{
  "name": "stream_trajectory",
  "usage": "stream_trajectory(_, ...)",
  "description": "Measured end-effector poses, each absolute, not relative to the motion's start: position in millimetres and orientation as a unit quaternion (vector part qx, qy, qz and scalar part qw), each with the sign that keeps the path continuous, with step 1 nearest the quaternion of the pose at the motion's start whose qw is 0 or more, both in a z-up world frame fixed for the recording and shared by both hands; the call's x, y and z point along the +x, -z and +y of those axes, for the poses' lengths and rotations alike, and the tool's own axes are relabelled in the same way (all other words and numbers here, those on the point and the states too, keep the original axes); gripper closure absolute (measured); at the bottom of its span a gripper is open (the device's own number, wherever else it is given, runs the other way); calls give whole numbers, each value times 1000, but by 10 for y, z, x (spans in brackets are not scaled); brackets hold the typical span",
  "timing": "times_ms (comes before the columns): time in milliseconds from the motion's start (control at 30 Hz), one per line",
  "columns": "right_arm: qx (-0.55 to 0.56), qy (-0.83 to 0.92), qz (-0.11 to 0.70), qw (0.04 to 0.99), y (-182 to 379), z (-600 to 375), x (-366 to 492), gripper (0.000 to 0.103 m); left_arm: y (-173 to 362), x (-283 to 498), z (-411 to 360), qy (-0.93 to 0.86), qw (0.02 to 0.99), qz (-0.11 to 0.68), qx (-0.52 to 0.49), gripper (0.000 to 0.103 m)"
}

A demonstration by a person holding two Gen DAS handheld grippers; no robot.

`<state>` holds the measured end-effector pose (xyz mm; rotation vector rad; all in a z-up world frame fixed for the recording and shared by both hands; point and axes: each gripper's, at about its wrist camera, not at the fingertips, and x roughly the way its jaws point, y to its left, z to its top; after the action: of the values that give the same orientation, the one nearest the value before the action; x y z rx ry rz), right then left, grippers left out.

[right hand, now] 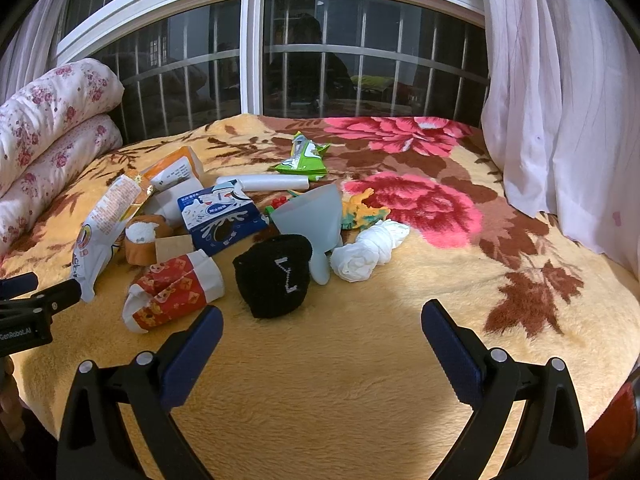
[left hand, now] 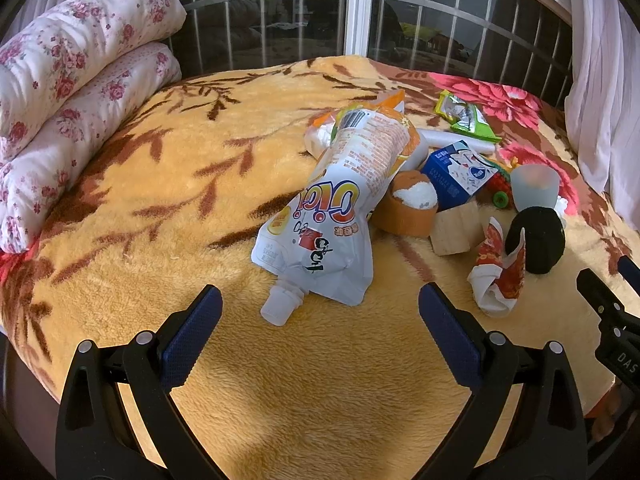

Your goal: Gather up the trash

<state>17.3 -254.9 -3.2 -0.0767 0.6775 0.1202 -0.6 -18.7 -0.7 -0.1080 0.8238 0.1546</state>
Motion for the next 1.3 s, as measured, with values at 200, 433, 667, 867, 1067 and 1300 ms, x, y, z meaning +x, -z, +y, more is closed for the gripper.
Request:
stream_trajectory(200, -38, -59, 332, 941, 34, -2536, 171, 5, 5, -8, -185, -75, 912, 399, -51, 7)
stream_trajectory(433, -43, -66, 329, 941, 25, -2542, 162, 5, 2, -7, -183, -74, 912, 400, -51, 7)
stream_trajectory(667, -43, -75, 326, 941, 14, -2505, 166, 5, 3, -13, -164, -72, 911, 402, -53, 7)
stream_trajectory(867, -33, -80, 331, 940, 20, -2491, 230, 5, -7, -29, -155, -72, 912, 400, -52, 7)
stream_trajectory(1067, -35, -79, 343, 936, 63, -2439, 390, 5, -17, -65, -143, -65, 912, 401, -55, 7)
stream_trajectory(1300, -64, -75, 365, 926, 190, -2250, 592, 17, -13, -102, -105, -66, 912, 401, -52, 7)
